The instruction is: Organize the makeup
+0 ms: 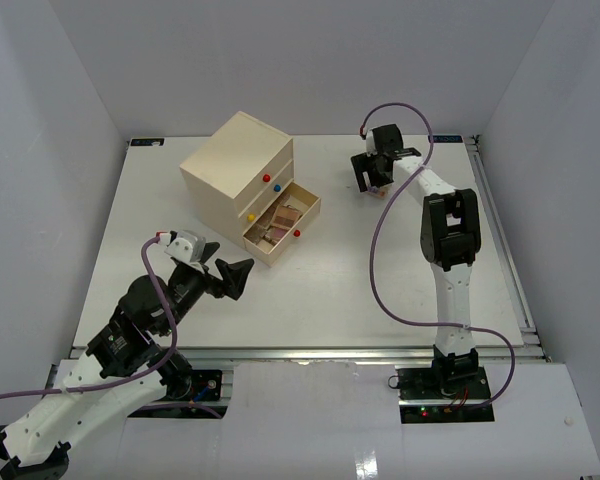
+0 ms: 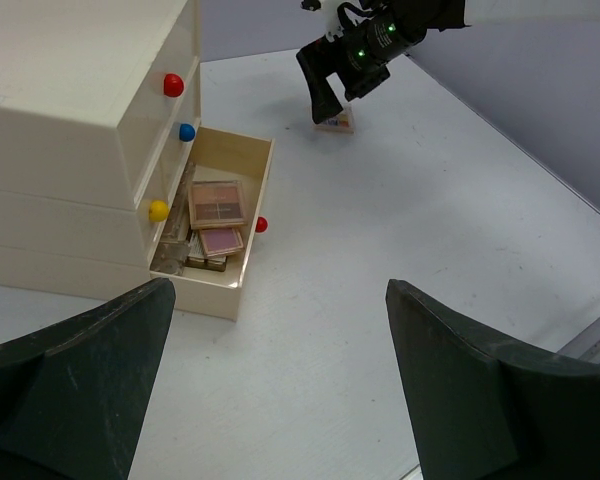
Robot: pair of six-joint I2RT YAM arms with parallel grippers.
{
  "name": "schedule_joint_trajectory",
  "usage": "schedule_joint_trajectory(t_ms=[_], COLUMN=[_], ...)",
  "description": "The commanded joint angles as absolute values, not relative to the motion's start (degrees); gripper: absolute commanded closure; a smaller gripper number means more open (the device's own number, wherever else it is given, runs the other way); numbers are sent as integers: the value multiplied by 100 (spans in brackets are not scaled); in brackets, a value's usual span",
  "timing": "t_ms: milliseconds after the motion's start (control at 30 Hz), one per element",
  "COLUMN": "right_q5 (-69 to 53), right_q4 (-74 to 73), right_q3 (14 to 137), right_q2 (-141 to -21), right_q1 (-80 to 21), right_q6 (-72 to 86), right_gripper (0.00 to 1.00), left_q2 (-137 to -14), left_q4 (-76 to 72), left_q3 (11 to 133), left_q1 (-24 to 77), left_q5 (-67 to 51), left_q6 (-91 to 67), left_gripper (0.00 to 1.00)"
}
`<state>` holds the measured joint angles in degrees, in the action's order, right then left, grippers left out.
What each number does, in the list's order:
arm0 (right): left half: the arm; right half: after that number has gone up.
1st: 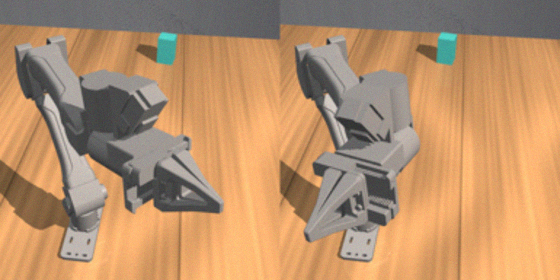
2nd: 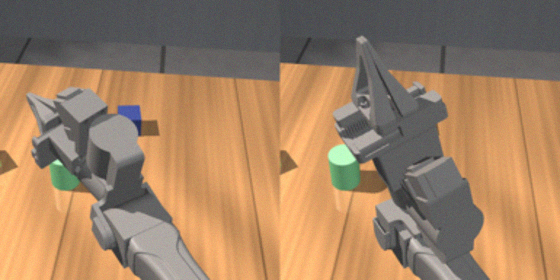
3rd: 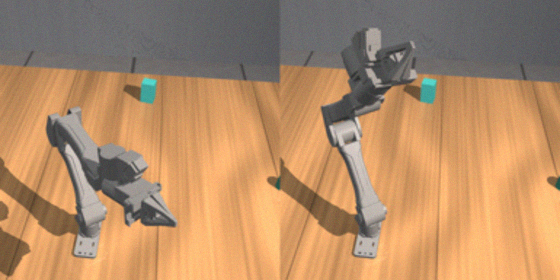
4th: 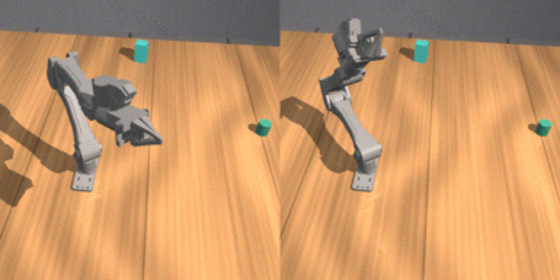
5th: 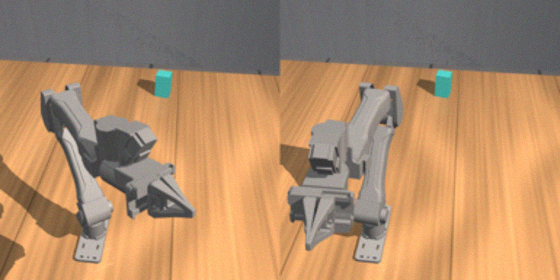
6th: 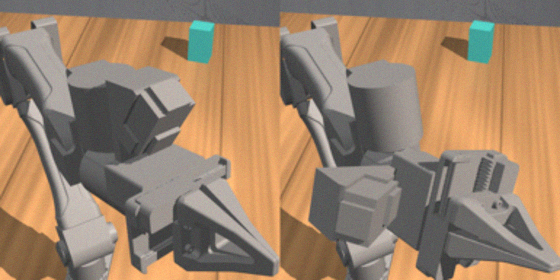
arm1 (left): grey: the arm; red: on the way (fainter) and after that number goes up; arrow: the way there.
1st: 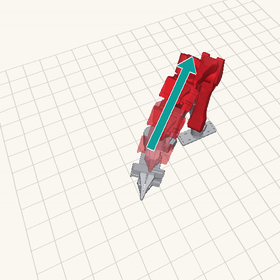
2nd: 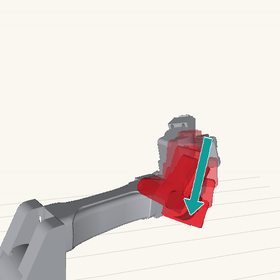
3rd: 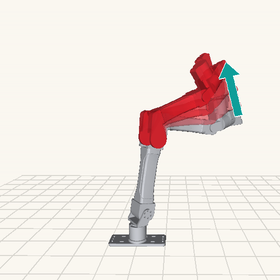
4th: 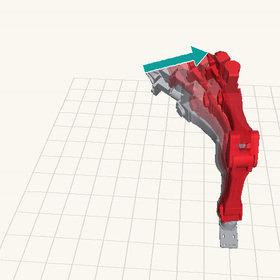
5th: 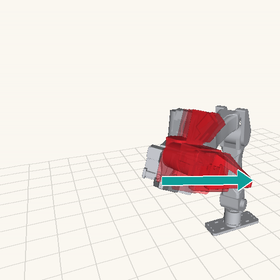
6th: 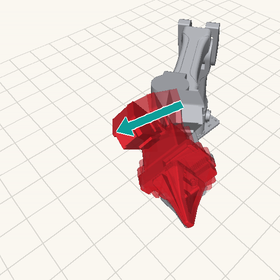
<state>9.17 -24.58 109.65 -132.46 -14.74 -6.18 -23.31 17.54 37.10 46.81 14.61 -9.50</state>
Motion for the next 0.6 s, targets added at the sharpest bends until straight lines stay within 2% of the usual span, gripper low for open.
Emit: schedule_joint_trajectory(t_ms=[0, 233, 400, 567], right_q5=[-454, -877, -1213, -954], right_q4=[-2490, -2657, -3643, -3909], right_q3=[11358, 11632, 12582, 12760], right_q2=[-13117, -13274, -13728, -14056], right_q1=[-1454, -1392, -1329, -1314], right_q6=[-2265, -3263, -4319, -4947], right_gripper=[10, 10, 10, 10], left_q2=[-2369, -2355, -2410, -2428], left_q4=[1675, 1680, 1679, 1679], left_q3=[3695, 3691, 3691, 3691], left_q1=[4653, 4658, 4657, 4658], left_q5=[1539, 1582, 1573, 1591], left_q6=[-940, -940, -942, -947], left_gripper=[2, 2, 2, 2])
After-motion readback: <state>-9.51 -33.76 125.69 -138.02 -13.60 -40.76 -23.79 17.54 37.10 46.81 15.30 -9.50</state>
